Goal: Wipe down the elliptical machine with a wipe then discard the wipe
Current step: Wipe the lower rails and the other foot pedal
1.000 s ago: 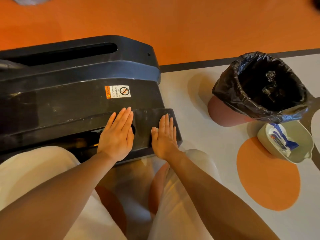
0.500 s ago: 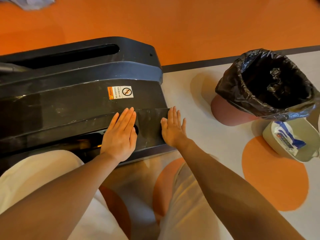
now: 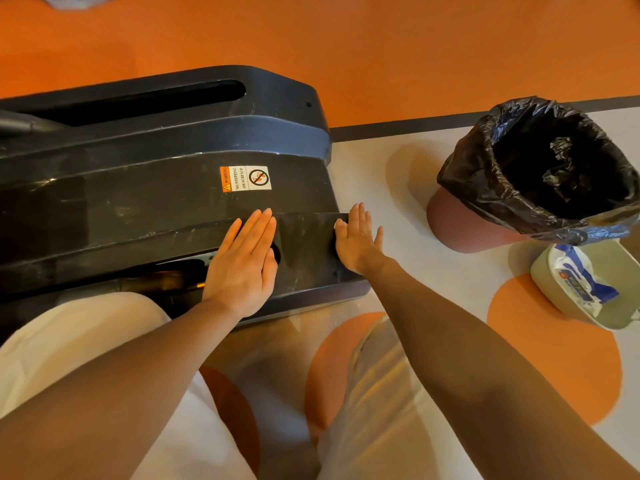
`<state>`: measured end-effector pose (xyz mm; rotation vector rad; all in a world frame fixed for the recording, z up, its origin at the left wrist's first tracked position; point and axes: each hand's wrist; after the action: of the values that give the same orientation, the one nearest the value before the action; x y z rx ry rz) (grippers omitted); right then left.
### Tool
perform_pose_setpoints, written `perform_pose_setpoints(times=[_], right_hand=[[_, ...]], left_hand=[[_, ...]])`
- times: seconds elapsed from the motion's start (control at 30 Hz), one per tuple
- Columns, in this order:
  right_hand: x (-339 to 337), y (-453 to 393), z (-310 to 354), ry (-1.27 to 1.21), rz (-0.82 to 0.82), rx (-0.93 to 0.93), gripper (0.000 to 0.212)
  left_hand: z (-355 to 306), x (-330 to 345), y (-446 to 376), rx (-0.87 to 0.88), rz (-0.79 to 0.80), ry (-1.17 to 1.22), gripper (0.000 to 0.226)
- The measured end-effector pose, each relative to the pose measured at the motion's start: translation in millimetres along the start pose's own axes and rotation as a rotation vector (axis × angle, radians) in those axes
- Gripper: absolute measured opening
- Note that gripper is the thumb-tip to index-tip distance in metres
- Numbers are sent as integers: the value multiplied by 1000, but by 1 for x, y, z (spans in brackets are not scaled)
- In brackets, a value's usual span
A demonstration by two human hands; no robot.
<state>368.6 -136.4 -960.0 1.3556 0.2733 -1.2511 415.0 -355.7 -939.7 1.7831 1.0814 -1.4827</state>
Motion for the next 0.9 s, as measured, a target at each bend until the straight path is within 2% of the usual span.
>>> perform_pose_setpoints(times=[0.27, 0.6, 0.9], right_hand=[[23, 64, -32, -48, 9, -38, 57], [5, 12, -13, -103, 35, 74, 58], [21, 52, -22, -53, -1, 1, 58]], left_hand=[[0, 3, 0, -21, 23, -8, 62], [-1, -2, -1, -21, 26, 5, 62], [-2, -1, -1, -27, 35, 2, 63]])
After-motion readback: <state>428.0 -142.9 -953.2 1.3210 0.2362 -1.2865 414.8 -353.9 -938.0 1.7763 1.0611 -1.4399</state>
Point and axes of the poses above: each hand's wrist, its own y-axis away from the middle knuckle, its own x-axis out of the palm, z = x × y, and after that the axes turned 9 degrees about x, right-handed
